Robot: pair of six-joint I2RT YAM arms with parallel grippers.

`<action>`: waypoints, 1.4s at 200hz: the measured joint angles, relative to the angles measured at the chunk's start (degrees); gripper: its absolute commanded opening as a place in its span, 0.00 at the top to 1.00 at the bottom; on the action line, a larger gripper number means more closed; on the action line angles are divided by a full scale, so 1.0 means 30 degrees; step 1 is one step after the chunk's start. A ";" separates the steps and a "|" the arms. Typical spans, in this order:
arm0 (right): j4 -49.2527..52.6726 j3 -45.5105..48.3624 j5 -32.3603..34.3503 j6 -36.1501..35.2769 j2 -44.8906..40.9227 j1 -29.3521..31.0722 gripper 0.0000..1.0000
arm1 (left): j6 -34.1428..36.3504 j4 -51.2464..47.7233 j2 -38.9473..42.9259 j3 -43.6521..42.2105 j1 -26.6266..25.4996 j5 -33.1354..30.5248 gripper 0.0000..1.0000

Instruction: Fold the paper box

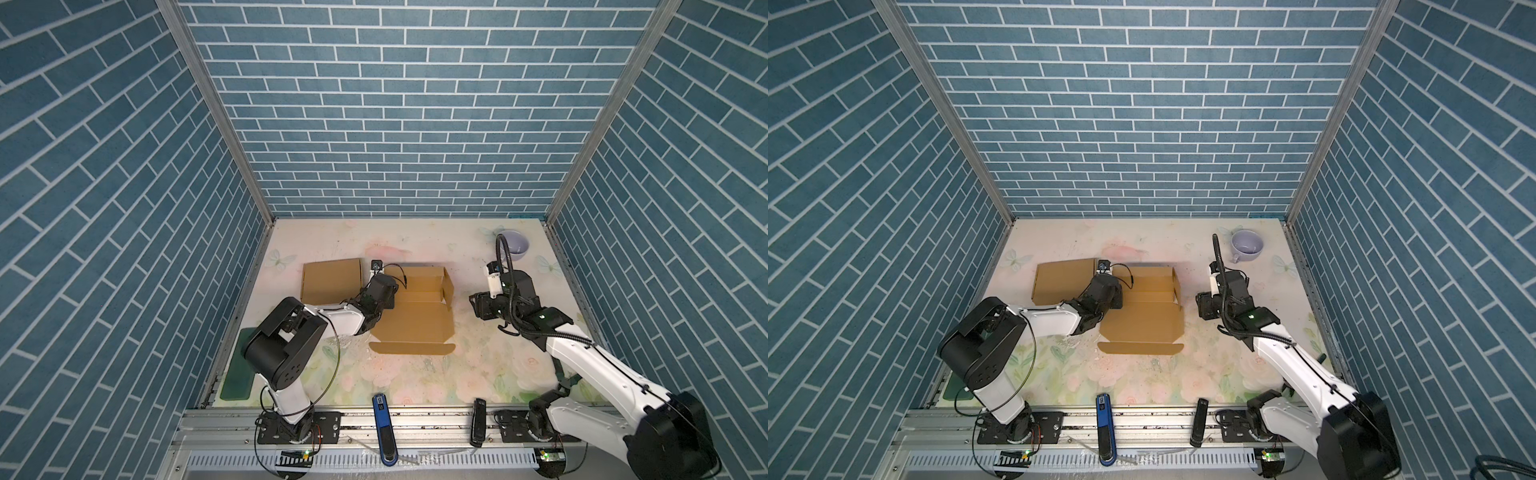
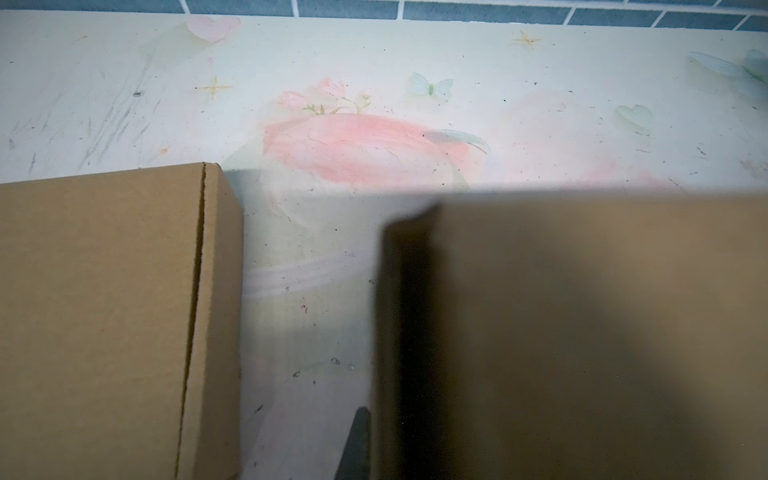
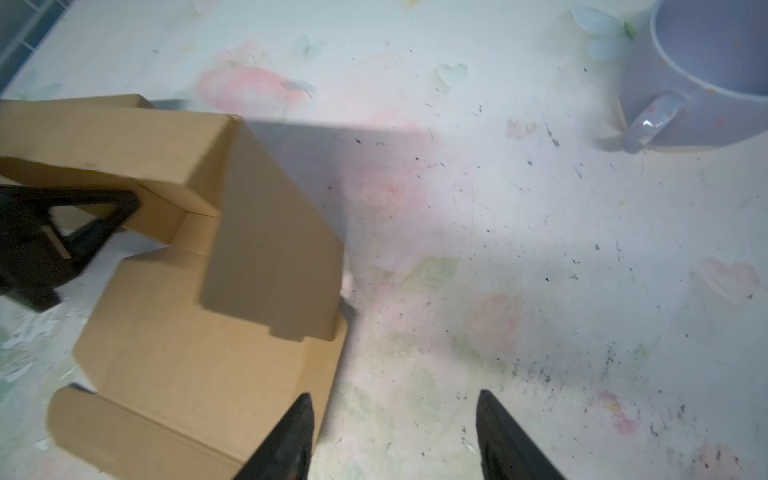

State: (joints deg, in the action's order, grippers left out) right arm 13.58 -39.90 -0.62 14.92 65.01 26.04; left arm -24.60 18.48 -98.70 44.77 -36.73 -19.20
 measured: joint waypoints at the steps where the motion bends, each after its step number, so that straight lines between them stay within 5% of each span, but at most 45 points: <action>1: -0.0036 0.0000 -0.0007 -0.0007 0.0073 -0.0015 0.40 | 0.0000 0.0000 0.0000 0.0000 0.0000 -0.0007 1.00; 44: -0.1909 0.0000 -0.1858 -0.1093 0.3300 -0.0168 0.41 | -0.0007 -0.0321 0.0000 0.0175 0.0000 -0.0007 1.00; 123: -0.3891 -0.0437 -0.4714 -0.2878 0.4393 -0.0022 0.43 | -0.0007 -0.0903 0.0000 0.0474 -0.0029 0.0000 1.00; 280: -0.6499 -0.2943 -0.5020 -0.3606 0.8663 0.0794 0.45 | 0.0583 -0.1188 0.0000 0.0612 -0.0138 0.0124 1.00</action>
State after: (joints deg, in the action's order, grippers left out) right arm -5.91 -48.73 -15.68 4.10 91.00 28.42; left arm -22.85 14.92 -98.70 46.61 -37.15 -18.83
